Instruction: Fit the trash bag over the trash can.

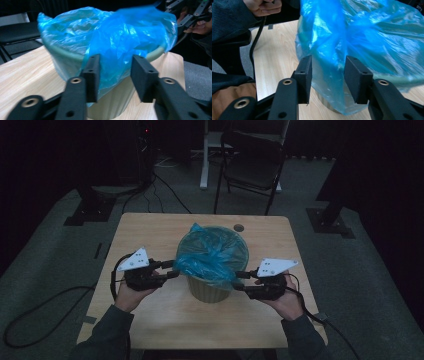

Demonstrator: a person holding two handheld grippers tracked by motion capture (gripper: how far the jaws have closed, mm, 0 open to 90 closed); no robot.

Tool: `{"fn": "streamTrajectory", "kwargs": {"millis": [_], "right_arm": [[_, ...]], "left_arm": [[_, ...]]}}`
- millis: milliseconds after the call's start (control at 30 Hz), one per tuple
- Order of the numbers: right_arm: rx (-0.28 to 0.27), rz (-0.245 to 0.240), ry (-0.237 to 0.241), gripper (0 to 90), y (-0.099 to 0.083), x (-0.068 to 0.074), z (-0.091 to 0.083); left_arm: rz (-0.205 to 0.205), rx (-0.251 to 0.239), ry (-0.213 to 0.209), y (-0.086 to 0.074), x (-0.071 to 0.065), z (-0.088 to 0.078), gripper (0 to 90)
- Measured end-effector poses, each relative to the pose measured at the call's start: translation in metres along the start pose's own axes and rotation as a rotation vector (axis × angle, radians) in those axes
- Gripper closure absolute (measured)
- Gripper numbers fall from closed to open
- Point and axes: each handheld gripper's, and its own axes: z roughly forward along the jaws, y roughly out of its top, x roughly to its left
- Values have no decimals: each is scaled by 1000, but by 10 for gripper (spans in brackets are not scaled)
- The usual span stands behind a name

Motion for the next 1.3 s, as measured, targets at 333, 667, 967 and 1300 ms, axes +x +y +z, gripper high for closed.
{"fn": "streamTrajectory", "kwargs": {"millis": [333, 667, 967, 1300], "right_arm": [[12, -31, 34, 896, -1, 6, 5], [97, -4, 67, 900, -22, 2, 16], [95, -4, 69, 900, -21, 2, 15], [94, -4, 71, 900, -21, 2, 16]], "left_arm": [[43, 24, -57, -6, -12, 0, 817], [29, 124, -63, -34, -11, 8, 848], [22, 2, -16, -18, -8, -12, 615], [57, -32, -59, 2, -14, 0, 557]]}}
